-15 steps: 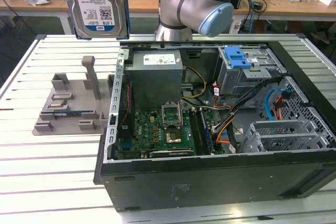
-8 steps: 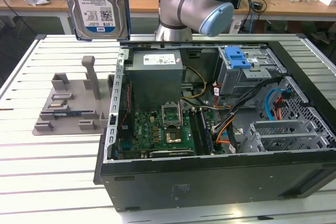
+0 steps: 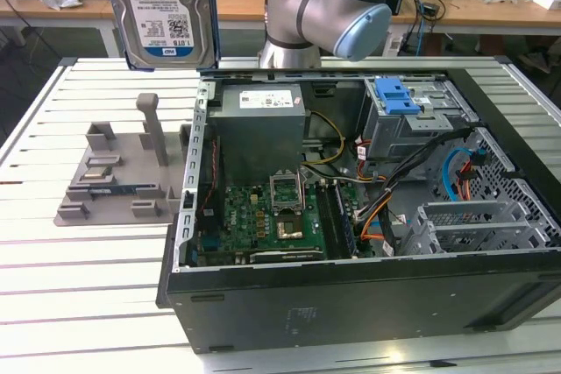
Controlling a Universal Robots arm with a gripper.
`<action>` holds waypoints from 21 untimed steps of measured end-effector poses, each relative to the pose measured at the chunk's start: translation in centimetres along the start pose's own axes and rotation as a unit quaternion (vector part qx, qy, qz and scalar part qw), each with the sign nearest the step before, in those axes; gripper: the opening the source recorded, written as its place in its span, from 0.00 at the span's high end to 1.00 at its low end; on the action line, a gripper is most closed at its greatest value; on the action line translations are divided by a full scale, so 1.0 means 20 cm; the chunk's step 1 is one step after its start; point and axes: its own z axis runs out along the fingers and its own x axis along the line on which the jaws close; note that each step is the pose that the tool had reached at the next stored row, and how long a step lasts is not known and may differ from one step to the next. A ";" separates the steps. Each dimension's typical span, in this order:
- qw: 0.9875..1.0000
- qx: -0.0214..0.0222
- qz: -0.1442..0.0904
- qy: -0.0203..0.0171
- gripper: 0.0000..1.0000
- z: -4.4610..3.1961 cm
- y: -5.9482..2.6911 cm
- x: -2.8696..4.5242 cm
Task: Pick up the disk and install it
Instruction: 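Pick up the disk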
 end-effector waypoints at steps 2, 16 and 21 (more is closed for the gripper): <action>1.000 0.000 0.000 0.000 0.63 0.000 -0.003 0.009; 1.000 0.000 0.000 0.000 0.63 0.001 -0.027 0.107; 1.000 0.000 0.000 0.000 0.63 0.002 -0.039 0.168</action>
